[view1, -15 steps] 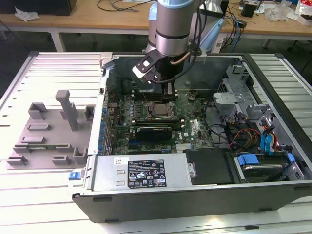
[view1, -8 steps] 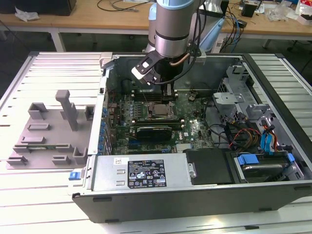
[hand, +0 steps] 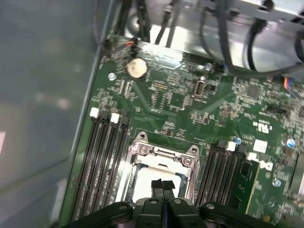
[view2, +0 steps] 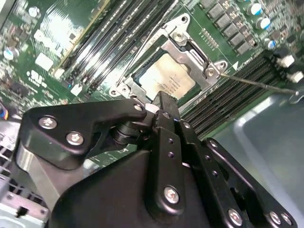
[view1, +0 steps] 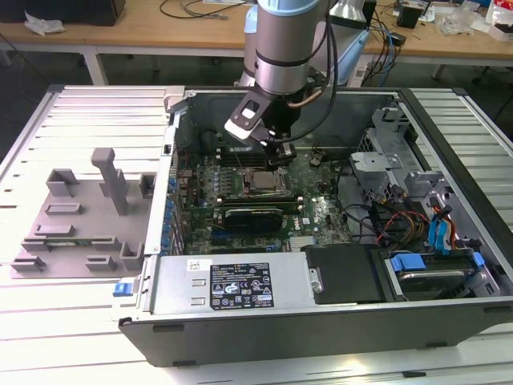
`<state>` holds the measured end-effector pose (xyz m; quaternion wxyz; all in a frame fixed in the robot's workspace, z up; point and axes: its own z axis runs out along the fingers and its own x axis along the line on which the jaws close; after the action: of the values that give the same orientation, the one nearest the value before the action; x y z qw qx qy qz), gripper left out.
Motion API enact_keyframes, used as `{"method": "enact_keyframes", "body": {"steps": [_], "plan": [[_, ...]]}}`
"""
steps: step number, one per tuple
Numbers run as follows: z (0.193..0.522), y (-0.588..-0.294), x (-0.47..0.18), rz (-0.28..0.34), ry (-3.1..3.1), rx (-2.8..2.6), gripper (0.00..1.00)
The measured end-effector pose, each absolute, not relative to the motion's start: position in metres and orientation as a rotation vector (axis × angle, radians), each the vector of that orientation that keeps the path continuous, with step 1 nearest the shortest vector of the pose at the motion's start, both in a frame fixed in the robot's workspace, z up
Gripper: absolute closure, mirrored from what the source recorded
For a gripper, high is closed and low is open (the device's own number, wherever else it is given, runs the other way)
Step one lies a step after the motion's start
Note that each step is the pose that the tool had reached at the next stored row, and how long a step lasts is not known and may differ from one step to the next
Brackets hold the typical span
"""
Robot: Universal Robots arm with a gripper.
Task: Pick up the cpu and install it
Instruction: 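Close the cpu cover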
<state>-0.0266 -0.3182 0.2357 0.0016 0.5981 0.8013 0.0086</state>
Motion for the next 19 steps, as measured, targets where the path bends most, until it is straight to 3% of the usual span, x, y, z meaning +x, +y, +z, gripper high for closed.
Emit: {"method": "enact_keyframes", "body": {"steps": [19], "plan": [[0.2357,-0.3182,-0.0267,0.027,2.962,1.052,0.89]]}}
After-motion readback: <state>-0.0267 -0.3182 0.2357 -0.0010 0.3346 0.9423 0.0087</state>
